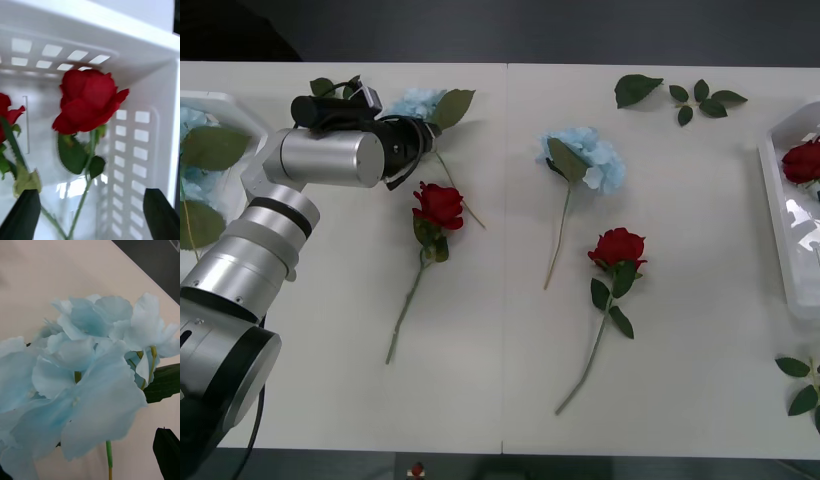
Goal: Put the red flowers into the right box and the blue flowers into the left box
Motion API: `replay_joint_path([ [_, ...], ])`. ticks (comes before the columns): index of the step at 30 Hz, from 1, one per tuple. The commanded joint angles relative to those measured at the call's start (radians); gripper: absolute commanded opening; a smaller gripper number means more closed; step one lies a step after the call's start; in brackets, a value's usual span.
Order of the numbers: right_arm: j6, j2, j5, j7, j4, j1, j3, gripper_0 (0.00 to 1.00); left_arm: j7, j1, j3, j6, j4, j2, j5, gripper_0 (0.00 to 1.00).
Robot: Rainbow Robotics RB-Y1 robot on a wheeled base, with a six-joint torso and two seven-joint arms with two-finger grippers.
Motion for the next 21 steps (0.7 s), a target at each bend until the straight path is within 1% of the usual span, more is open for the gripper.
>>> replay_joint_path([
  [1, 0.076, -0.024, -0.090, 0.057, -0.035, -0.035, -0.054, 0.97, -0.003, -0.050, -0.028, -0.035, 0.016, -0.003, -0.008, 0.99],
  [2, 0.099, -0.027, -0.115, 0.054, -0.052, -0.035, -0.063, 0.98, -0.005, -0.050, -0.028, -0.034, 0.016, -0.003, -0.008, 0.98],
  [3, 0.134, -0.032, -0.153, 0.047, -0.078, -0.035, -0.074, 0.98, -0.008, -0.050, -0.029, -0.035, 0.016, -0.003, -0.011, 0.94],
  [4, 0.149, -0.035, -0.175, 0.044, -0.093, -0.035, -0.079, 0.98, -0.010, -0.050, -0.028, -0.034, 0.016, -0.003, -0.013, 0.89],
  [5, 0.181, -0.044, -0.212, 0.037, -0.123, -0.033, -0.088, 0.98, -0.014, -0.050, -0.028, -0.034, 0.016, -0.003, -0.016, 0.76],
  [6, 0.201, -0.049, -0.241, 0.024, -0.144, -0.033, -0.092, 0.99, -0.016, -0.050, -0.028, -0.035, 0.016, -0.003, -0.018, 0.68],
  [8, 0.254, -0.069, -0.325, -0.045, -0.218, -0.033, -0.094, 0.99, -0.023, -0.050, -0.028, -0.034, 0.016, -0.003, -0.022, 0.36],
  [9, 0.267, -0.073, -0.347, -0.066, -0.239, -0.033, -0.094, 0.99, -0.023, -0.048, -0.029, -0.034, 0.016, -0.003, -0.024, 0.31],
  [11, 0.306, -0.087, -0.410, -0.141, -0.307, -0.033, -0.094, 0.99, -0.028, -0.048, -0.028, -0.034, 0.017, -0.003, -0.027, 0.03],
  [12, 0.327, -0.093, -0.442, -0.189, -0.350, -0.033, -0.094, 0.99, -0.030, -0.048, -0.029, -0.034, 0.016, -0.003, -0.028, 0.00],
  [15, 0.362, -0.102, -0.512, -0.307, -0.439, -0.031, -0.088, 0.99, -0.033, -0.048, -0.028, -0.032, 0.016, -0.003, -0.028, 0.00],
  [17, 0.369, -0.110, -0.581, -0.425, -0.506, -0.031, -0.074, 0.99, -0.034, -0.048, -0.028, -0.031, 0.016, -0.003, -0.019, 0.00],
  [21, 0.346, -0.138, -0.626, -0.632, -0.673, -0.031, -0.014, 1.00, -0.036, -0.048, -0.028, -0.022, 0.016, -0.003, -0.010, 0.00],
])
